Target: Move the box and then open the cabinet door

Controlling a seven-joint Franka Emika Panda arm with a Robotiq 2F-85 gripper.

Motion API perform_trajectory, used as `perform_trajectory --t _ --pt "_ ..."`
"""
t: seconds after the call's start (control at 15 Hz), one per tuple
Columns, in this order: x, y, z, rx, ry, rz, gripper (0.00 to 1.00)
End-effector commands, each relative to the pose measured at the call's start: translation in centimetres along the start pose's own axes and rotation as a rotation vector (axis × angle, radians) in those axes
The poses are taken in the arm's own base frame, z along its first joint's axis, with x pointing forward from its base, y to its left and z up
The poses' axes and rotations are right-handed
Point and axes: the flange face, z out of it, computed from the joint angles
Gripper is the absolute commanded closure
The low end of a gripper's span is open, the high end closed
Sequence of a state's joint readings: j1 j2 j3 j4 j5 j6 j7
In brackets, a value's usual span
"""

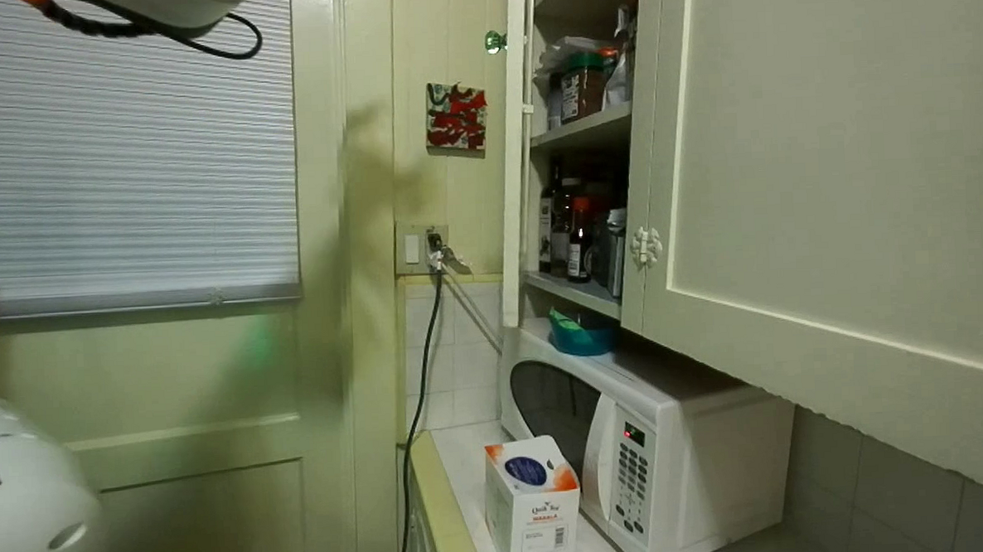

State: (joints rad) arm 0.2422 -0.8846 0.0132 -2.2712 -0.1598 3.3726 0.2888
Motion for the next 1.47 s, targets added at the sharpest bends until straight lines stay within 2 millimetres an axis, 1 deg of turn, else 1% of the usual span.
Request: perform_trajectory --t 0.0,0.07,0.13,0.27,0.4,0.53,0.6,0.73,0.8,1.07,1.2,1.4 --pt "3.4 1.4 -1.0 -0.041 0.044 -0.068 0.0" --pt "4.3 2.3 -1.1 -0.073 0.052 -0.092 0.0" --pt "4.6 3.7 -1.0 -0.133 0.064 -0.119 0.0" --pt "4.7 6.2 -0.8 -0.235 0.082 -0.136 0.0" --pt "4.6 8.4 -0.5 -0.341 0.09 -0.181 0.0" --pt "4.1 9.9 0.1 -0.417 0.078 -0.202 0.0" --pt "3.4 10.4 0.8 -0.421 0.053 -0.207 0.0" --pt "2.3 10.4 2.3 -0.4 0.006 -0.214 0.0" --pt "1.3 10.7 3.0 -0.394 -0.01 -0.205 0.0" --pt "-1.5 11.8 5.6 -0.356 -0.077 -0.115 0.0" --pt "-2.8 11.9 6.6 -0.322 -0.12 -0.067 0.0" --pt "-4.1 11.5 7.7 -0.253 -0.18 0.004 0.0"
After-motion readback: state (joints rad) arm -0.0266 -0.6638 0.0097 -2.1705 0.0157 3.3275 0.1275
